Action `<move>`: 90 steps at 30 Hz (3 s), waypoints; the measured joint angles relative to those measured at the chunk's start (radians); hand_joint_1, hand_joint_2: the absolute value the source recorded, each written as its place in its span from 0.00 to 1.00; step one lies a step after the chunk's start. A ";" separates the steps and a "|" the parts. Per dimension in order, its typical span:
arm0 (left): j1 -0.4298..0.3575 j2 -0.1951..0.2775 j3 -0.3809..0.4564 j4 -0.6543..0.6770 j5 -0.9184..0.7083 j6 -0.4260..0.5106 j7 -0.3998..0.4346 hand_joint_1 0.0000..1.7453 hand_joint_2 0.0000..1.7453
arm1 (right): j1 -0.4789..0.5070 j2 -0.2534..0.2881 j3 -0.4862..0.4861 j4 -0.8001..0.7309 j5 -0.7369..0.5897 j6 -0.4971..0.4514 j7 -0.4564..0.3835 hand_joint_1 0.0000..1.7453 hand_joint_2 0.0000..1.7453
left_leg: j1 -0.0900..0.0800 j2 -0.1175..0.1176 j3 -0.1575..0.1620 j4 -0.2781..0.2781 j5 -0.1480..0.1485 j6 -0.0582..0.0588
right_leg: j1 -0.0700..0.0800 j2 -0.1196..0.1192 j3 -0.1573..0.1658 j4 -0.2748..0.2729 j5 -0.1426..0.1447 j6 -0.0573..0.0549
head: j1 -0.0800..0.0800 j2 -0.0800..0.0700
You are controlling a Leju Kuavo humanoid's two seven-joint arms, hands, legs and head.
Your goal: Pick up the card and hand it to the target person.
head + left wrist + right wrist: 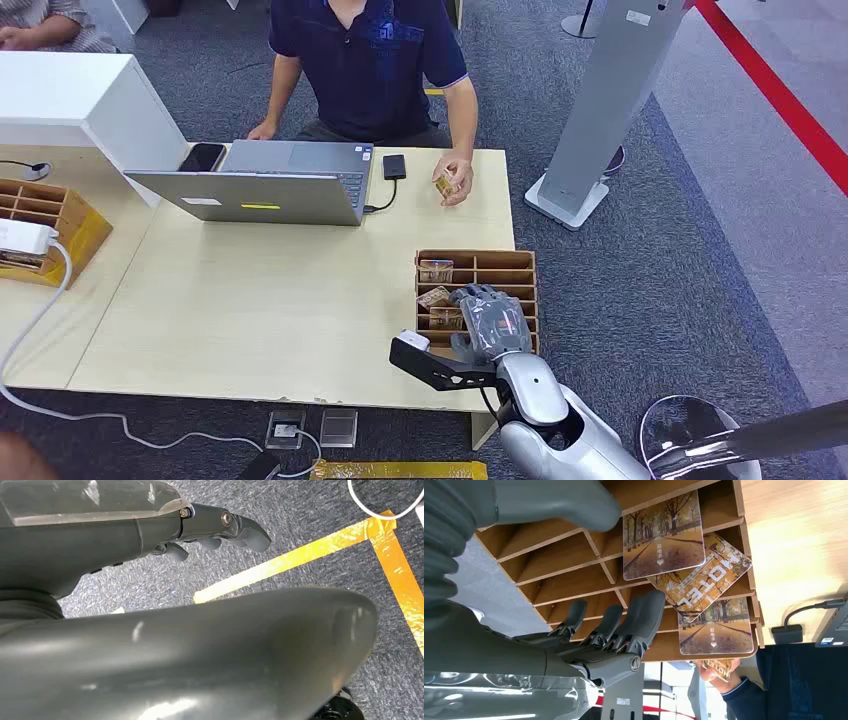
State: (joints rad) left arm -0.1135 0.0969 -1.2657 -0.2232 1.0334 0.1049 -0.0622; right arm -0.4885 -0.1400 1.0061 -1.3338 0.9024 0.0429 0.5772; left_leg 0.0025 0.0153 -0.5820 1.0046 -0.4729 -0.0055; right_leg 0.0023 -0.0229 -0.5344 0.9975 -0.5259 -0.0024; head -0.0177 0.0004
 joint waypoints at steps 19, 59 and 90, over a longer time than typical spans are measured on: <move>0.000 0.000 -0.004 0.000 -0.002 0.000 0.003 0.00 0.00 | 0.000 -0.002 0.012 0.004 -0.002 0.000 0.007 0.71 1.00 | 0.000 0.000 0.000 0.000 0.000 0.000 | 0.000 0.000 0.000 0.000 0.000 0.000 | 0.000 0.000; 0.000 0.000 -0.004 0.000 -0.006 0.000 0.048 0.00 1.00 | -0.002 -0.005 0.012 0.001 -0.023 -0.022 0.032 0.99 1.00 | 0.000 0.000 0.000 0.000 0.000 0.000 | 0.000 0.000 0.000 0.000 0.000 0.000 | 0.000 0.000; 0.002 0.000 -0.003 0.000 0.021 -0.002 0.045 0.00 1.00 | 0.018 -0.107 -0.167 -0.236 -0.062 -0.116 0.060 0.99 1.00 | 0.000 0.000 0.000 0.000 0.000 0.000 | 0.000 0.000 0.000 0.000 0.000 0.000 | 0.000 0.000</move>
State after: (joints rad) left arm -0.1115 0.0969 -1.2684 -0.2232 1.0544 0.1034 -0.0176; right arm -0.4701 -0.2466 0.8393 -1.5702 0.8403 -0.0730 0.6376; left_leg 0.0025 0.0154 -0.5819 1.0046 -0.4729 -0.0054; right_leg 0.0023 -0.0228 -0.5344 0.9975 -0.5258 -0.0024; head -0.0179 0.0005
